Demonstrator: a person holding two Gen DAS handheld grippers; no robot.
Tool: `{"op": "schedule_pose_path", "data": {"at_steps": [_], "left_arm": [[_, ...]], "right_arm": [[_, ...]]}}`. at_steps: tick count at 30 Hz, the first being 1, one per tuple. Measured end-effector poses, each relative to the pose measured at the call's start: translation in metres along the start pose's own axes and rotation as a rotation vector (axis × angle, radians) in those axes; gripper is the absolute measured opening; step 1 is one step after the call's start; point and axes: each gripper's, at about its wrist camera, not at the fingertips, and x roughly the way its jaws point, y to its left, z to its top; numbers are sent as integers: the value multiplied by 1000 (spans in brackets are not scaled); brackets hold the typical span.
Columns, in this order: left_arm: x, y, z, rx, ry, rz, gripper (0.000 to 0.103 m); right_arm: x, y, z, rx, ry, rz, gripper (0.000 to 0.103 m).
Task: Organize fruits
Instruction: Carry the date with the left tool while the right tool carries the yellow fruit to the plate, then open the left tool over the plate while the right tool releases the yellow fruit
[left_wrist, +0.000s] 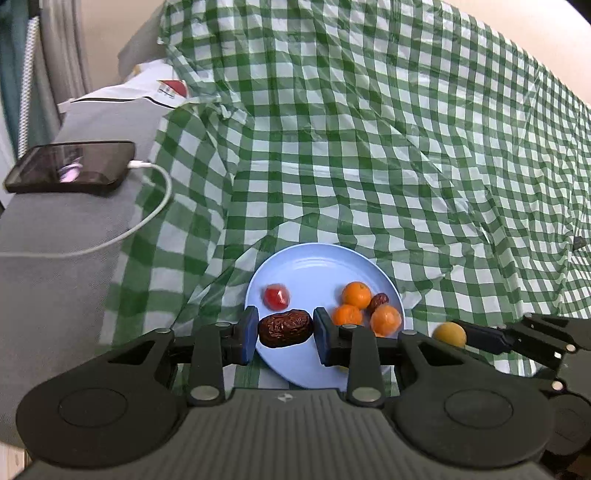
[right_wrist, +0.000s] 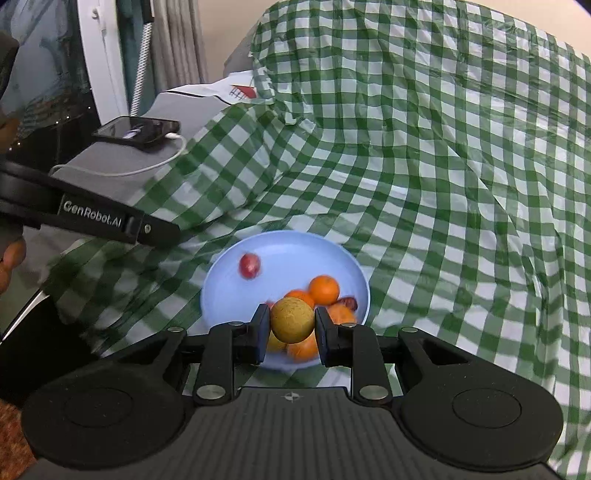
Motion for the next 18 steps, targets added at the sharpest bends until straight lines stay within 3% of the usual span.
{"op": "schedule_pose_path", "data": {"at_steps": [18], "left_arm": [[103, -7, 33, 75, 91, 11, 35]], "right_arm": [[105, -22, 20, -28, 75, 25, 27]]}}
